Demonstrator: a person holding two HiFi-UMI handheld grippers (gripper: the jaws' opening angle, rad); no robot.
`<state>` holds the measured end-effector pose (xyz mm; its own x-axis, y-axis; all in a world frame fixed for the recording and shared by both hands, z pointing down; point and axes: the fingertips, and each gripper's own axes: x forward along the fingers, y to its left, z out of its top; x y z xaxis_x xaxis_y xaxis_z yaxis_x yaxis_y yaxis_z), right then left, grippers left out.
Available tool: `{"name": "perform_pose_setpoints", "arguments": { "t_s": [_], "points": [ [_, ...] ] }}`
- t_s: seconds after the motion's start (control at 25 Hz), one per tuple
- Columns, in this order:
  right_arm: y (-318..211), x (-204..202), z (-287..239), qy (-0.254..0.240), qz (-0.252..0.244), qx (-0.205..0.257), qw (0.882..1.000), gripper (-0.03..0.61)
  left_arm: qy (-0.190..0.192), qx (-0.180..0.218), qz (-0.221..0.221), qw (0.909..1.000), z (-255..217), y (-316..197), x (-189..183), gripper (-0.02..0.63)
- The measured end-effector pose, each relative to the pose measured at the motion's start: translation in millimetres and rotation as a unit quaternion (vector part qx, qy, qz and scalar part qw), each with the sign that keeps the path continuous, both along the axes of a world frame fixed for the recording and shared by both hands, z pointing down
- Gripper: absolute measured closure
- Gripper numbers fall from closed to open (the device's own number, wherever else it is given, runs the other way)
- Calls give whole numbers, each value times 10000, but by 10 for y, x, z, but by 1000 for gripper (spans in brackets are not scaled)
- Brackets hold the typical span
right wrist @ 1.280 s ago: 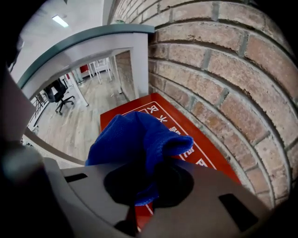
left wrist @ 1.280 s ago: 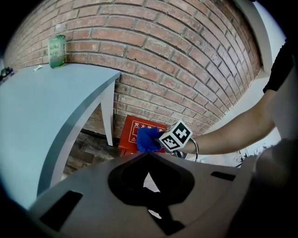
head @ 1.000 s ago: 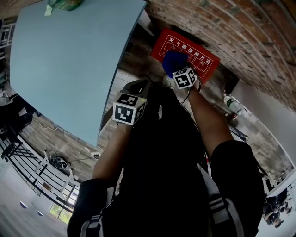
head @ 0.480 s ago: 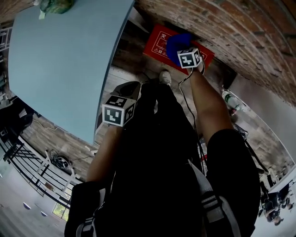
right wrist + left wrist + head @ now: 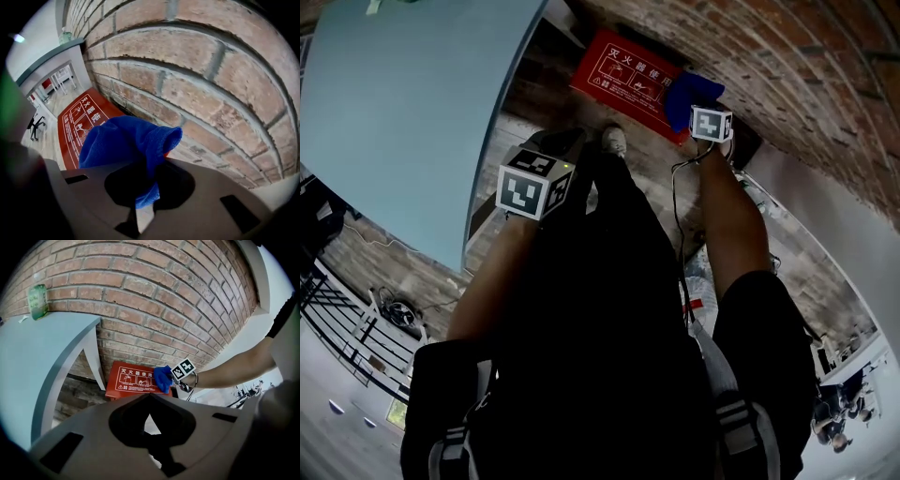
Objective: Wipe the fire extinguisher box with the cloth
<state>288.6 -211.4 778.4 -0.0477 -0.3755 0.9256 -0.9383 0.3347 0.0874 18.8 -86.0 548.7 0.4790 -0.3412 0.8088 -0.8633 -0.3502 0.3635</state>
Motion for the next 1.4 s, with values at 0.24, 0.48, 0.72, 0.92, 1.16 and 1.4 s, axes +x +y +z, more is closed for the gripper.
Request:
{"name": "perform_pose_setpoints", "arguments": {
  "t_s": [0.24, 0.48, 0.72, 0.92, 1.16, 1.4],
  "points": [
    [407, 227, 116, 119, 255, -536, 9982, 537, -3, -103, 311, 9995, 18, 9, 160, 615],
    [685, 146, 114, -74, 524, -504, 9973, 537, -103, 41, 618, 9980, -82, -89, 215, 615],
    [478, -45, -16, -231, 383, -168, 9989, 537, -180, 126, 656, 9976, -143, -154, 161, 615],
    [444, -195, 45, -221, 412, -336, 9983, 537, -141, 63, 718, 9973, -158, -148, 152, 615],
    [314, -642, 28, -295, -231, -324, 9988, 537, -161, 45, 551, 9983, -261, -135, 26, 615],
    [228, -1301, 25, -522, -805, -365, 9947, 537, -341, -44, 256, 9991, -251, 10, -323, 615]
  ]
}}
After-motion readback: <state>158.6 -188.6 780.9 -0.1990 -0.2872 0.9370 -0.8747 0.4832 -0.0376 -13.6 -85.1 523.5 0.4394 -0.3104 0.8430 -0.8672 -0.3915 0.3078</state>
